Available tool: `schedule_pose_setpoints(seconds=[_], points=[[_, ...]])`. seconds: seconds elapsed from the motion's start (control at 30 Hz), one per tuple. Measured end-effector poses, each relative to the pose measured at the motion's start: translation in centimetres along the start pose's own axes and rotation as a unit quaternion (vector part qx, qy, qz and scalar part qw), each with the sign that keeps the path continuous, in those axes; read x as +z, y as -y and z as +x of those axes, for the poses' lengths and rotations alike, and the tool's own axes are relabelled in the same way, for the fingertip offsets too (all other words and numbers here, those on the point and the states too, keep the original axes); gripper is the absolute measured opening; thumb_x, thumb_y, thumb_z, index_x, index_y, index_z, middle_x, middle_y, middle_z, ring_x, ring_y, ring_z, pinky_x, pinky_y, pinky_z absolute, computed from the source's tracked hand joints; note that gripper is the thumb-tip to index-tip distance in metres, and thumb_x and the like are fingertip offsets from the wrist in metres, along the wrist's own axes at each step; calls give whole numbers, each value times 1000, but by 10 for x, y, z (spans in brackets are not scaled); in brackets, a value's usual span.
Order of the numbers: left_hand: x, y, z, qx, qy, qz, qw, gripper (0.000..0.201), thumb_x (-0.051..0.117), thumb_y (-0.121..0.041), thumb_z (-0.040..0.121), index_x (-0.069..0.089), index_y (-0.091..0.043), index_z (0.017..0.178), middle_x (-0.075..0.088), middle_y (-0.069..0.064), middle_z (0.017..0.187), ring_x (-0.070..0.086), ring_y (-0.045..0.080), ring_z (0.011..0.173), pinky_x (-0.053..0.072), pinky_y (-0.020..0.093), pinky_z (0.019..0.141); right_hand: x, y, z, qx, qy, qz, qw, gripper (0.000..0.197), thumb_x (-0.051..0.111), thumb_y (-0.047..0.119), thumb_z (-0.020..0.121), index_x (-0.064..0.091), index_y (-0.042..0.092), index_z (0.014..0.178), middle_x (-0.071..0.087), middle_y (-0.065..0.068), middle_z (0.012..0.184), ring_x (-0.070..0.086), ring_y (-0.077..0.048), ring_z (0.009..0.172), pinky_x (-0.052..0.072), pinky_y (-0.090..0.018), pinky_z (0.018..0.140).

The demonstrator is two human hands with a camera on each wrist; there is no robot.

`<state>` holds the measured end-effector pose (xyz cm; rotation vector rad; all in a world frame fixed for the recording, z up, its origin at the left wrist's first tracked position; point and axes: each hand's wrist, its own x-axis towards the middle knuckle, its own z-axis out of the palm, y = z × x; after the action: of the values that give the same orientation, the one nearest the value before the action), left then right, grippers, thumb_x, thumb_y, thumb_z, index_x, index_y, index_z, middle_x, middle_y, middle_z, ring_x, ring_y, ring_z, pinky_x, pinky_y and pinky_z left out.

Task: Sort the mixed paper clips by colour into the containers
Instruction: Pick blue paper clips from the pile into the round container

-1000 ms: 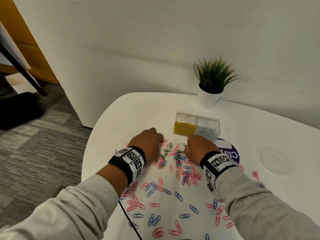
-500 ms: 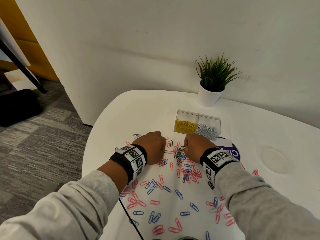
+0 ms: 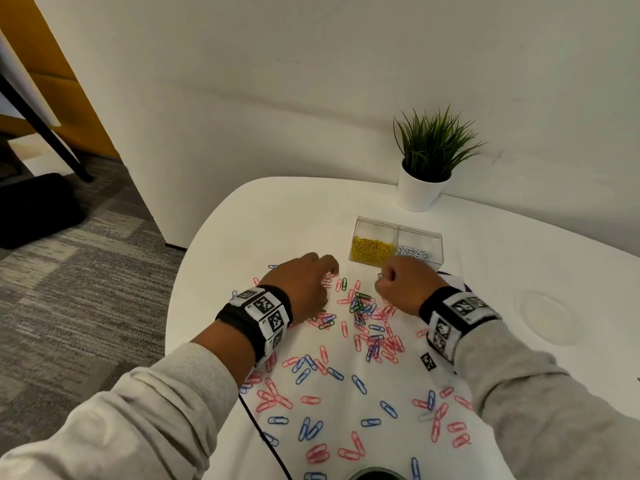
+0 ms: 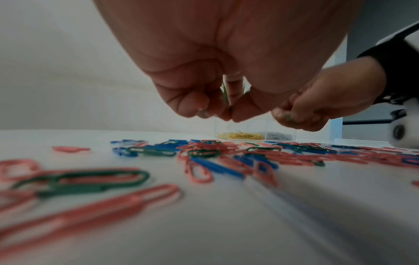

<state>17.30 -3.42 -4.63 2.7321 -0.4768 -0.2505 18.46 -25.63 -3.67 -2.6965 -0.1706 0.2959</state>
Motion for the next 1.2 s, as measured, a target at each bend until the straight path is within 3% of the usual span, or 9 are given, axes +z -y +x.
schedule_pose_setpoints(seconds=[0.1,0.2,0.33,0.4,0.5,0.57,0.9,1.1,1.2], points=[[2,4,3,-1,12,23,1000,23,42,-20,97,63,-19,106,51,-1,105,59,24,93,39,28,71,-8,-7,-7,18,-70,284,956,15,57,0,83,50,9,73,60,-13,66,55,-17,53,45,-29,53],[4,6,6,-6,34,18,999,25,46,-13,93,65,-20,106,55,-2,111,57,20,103,43,28,80,-11,-1,-13,40,-12,564,825,31,41,-19,84,55,8,92,60,-12,67,54,-20,51,42,-26,44],[4,4,3,-2,30,35,999,14,52,-31,92,63,-25,96,53,-7,101,57,16,96,45,29,79,-8,3,-8,100,39,648,754,37,30,-14,78,54,9,96,51,-8,70,47,-18,55,37,-25,44],[5,5,2,-9,36,66,997,19,55,-43,91,61,-25,86,52,-8,95,57,16,88,46,30,74,-2,2,-1,136,52,602,785,24,36,-7,83,53,10,89,49,-7,72,44,-16,54,35,-24,43],[5,7,2,-26,45,95,994,24,55,-44,91,61,-23,79,56,-5,91,58,17,82,47,30,69,5,3,9,94,36,255,962,5,61,15,91,62,12,88,59,2,78,51,-10,58,38,-23,49],[6,7,1,-20,42,86,995,21,55,-40,92,61,-23,80,56,-5,92,58,17,83,47,29,68,10,7,14,26,35,32,999,9,67,28,90,65,20,91,57,12,84,55,-7,73,37,-22,57],[2,2,-4,-5,4,19,1000,10,48,-20,92,54,-20,100,59,-1,94,55,18,85,32,23,58,9,7,21,37,51,97,993,18,57,21,91,58,10,77,56,-4,68,50,-17,60,44,-27,57],[1,2,-3,-11,12,-18,1000,27,43,-17,95,57,-21,117,58,-1,117,55,19,104,37,26,79,4,6,15,163,47,527,833,19,39,-4,90,52,10,91,55,-8,72,47,-16,53,35,-26,46],[0,0,-4,-13,12,-25,1000,14,44,-19,94,55,-21,102,57,-3,96,54,18,88,36,28,67,10,8,14,133,63,414,898,10,49,3,91,56,10,90,53,-4,75,43,-13,54,33,-25,48]])
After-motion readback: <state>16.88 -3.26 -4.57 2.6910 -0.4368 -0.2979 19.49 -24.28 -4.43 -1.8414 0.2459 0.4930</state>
